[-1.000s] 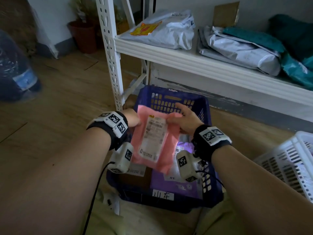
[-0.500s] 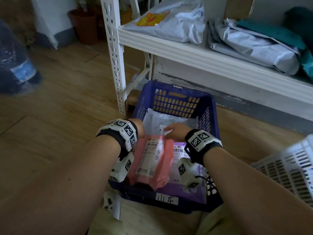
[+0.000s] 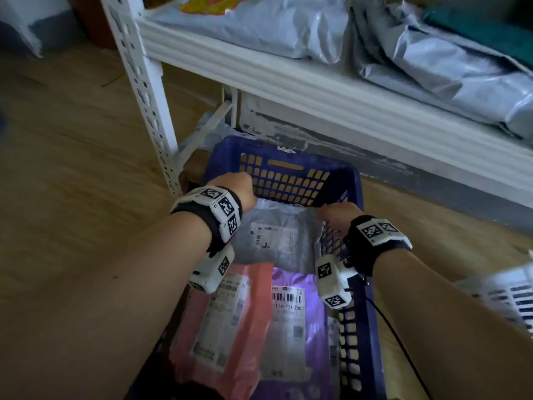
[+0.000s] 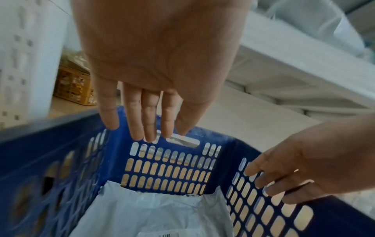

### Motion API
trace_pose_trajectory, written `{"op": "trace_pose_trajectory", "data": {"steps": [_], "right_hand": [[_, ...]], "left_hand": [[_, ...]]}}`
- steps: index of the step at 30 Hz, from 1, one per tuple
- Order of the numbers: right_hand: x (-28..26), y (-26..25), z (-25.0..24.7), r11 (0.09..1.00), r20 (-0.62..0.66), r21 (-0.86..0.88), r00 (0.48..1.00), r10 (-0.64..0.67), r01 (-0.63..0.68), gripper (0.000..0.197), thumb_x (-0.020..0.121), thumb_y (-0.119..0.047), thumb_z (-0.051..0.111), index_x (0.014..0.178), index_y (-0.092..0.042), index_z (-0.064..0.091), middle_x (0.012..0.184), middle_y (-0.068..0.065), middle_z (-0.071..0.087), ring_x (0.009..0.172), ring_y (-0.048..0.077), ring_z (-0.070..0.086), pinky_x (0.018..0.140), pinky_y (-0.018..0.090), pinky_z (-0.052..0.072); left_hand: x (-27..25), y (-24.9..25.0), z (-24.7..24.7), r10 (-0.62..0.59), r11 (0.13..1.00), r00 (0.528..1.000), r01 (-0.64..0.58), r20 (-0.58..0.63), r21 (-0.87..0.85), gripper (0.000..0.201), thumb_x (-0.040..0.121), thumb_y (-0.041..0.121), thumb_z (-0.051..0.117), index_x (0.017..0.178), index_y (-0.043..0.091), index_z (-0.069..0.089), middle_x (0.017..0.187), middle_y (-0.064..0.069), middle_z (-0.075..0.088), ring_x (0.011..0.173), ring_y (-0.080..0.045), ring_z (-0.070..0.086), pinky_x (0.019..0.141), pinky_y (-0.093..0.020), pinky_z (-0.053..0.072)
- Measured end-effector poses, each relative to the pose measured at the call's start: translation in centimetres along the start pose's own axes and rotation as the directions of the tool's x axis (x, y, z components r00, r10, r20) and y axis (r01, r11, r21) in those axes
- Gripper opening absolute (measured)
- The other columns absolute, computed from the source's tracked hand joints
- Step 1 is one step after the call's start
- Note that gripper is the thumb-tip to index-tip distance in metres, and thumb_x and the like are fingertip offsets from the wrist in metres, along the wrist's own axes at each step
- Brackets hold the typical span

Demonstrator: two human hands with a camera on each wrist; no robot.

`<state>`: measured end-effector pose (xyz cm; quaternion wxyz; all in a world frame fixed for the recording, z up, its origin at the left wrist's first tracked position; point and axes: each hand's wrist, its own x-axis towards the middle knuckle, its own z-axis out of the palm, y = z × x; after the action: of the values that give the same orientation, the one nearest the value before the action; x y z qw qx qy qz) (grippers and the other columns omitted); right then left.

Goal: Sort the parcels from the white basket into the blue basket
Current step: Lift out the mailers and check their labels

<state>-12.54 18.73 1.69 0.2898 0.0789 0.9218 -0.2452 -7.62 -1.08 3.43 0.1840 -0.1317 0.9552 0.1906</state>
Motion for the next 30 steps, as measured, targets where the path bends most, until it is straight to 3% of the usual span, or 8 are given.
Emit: {"op": "trace_pose_trajectory", "data": {"steps": [3, 5, 10, 15, 18, 20, 25, 30], "right_hand": [[3.6, 0.9, 1.2, 0.998, 0.033, -0.034, 0.998, 0.054, -0.053, 0.044, 0.098, -0.022, 0.043, 0.136, 0.000, 0.045, 0.135, 0.018, 0.051, 0.120, 0.033, 0.053, 0.099, 0.038, 0.046], [6.2, 1.3, 2.1, 0.996, 0.077, -0.068, 0.995, 0.065, -0.059, 0.048, 0.099, -0.021, 0.044, 0.141, 0.002, 0.039, 0.140, 0.019, 0.047, 0.126, 0.033, 0.048, 0.099, 0.031, 0.043], [11.1, 2.1, 4.4, 0.983, 0.228, -0.180, 0.971, 0.066, -0.025, 0.043, 0.097, -0.016, 0.046, 0.136, 0.004, 0.045, 0.142, 0.020, 0.044, 0.132, 0.031, 0.041, 0.103, 0.030, 0.035], [14.4, 0.4, 5.1, 0.971, 0.223, -0.232, 0.975, -0.007, 0.060, 0.039, 0.099, -0.016, 0.040, 0.131, 0.004, 0.049, 0.138, 0.021, 0.048, 0.127, 0.032, 0.046, 0.101, 0.036, 0.039], [16.1, -1.0, 5.4, 0.974, 0.173, -0.211, 0.984, -0.048, 0.085, 0.040, 0.101, -0.020, 0.030, 0.126, 0.001, 0.052, 0.135, 0.018, 0.050, 0.122, 0.032, 0.049, 0.093, 0.035, 0.041], [17.6, -0.7, 6.3, 0.951, 0.199, -0.283, 0.978, -0.065, 0.121, 0.039, 0.100, -0.020, 0.037, 0.131, 0.000, 0.049, 0.137, 0.019, 0.049, 0.124, 0.032, 0.049, 0.089, 0.033, 0.043], [19.4, 0.4, 7.8, 0.951, 0.146, -0.290, 0.987, -0.069, 0.109, 0.047, 0.094, -0.021, 0.052, 0.140, -0.016, 0.042, 0.145, 0.010, 0.040, 0.131, 0.031, 0.042, 0.108, 0.045, 0.038], [19.6, 0.7, 7.8, 0.919, 0.140, -0.387, 0.990, -0.020, 0.073, 0.051, 0.093, -0.023, 0.053, 0.141, -0.012, 0.039, 0.147, 0.009, 0.039, 0.131, 0.029, 0.042, 0.101, 0.036, 0.040]], "left_hand": [[3.0, 1.1, 1.2, 0.046, 0.997, 0.999, -0.047, 0.008, 0.065, 0.025, 0.092, 0.022, 0.049, 0.115, 0.013, 0.056, 0.114, -0.007, 0.061, 0.100, -0.027, 0.059, 0.089, -0.040, 0.050], [5.2, 1.6, 2.4, 0.066, 0.994, 0.997, -0.069, 0.035, 0.081, 0.033, 0.092, 0.022, 0.051, 0.124, 0.013, 0.049, 0.123, -0.009, 0.056, 0.109, -0.028, 0.056, 0.094, -0.041, 0.047], [9.6, 1.6, 5.4, 0.061, 0.980, 0.984, -0.091, 0.168, 0.178, 0.053, 0.090, 0.026, 0.054, 0.139, 0.016, 0.036, 0.138, -0.012, 0.044, 0.122, -0.032, 0.047, 0.100, -0.045, 0.043], [12.6, 1.0, 7.3, 0.097, 0.971, 0.978, -0.133, 0.183, 0.198, 0.041, 0.091, 0.022, 0.051, 0.130, 0.011, 0.047, 0.134, -0.012, 0.048, 0.119, -0.030, 0.050, 0.093, -0.036, 0.043], [13.2, -0.1, 9.0, 0.048, 0.975, 0.966, -0.100, 0.253, 0.198, 0.043, 0.093, 0.022, 0.050, 0.135, 0.013, 0.045, 0.138, -0.011, 0.044, 0.123, -0.029, 0.047, 0.098, -0.035, 0.042], [13.5, -1.0, 10.0, 0.005, 0.979, 0.954, -0.067, 0.300, 0.195, 0.045, 0.094, 0.025, 0.049, 0.138, 0.015, 0.042, 0.139, -0.011, 0.041, 0.125, -0.029, 0.044, 0.101, -0.036, 0.041], [13.9, -2.4, 10.7, -0.041, 0.979, 0.935, -0.033, 0.352, 0.202, 0.038, 0.094, 0.023, 0.050, 0.130, 0.011, 0.050, 0.132, -0.011, 0.049, 0.117, -0.028, 0.053, 0.098, -0.035, 0.046], [13.7, -2.9, 10.9, -0.046, 0.984, 0.939, -0.016, 0.340, 0.179, 0.035, 0.095, 0.023, 0.049, 0.127, 0.009, 0.054, 0.131, -0.012, 0.051, 0.116, -0.028, 0.053, 0.095, -0.032, 0.045]]}}
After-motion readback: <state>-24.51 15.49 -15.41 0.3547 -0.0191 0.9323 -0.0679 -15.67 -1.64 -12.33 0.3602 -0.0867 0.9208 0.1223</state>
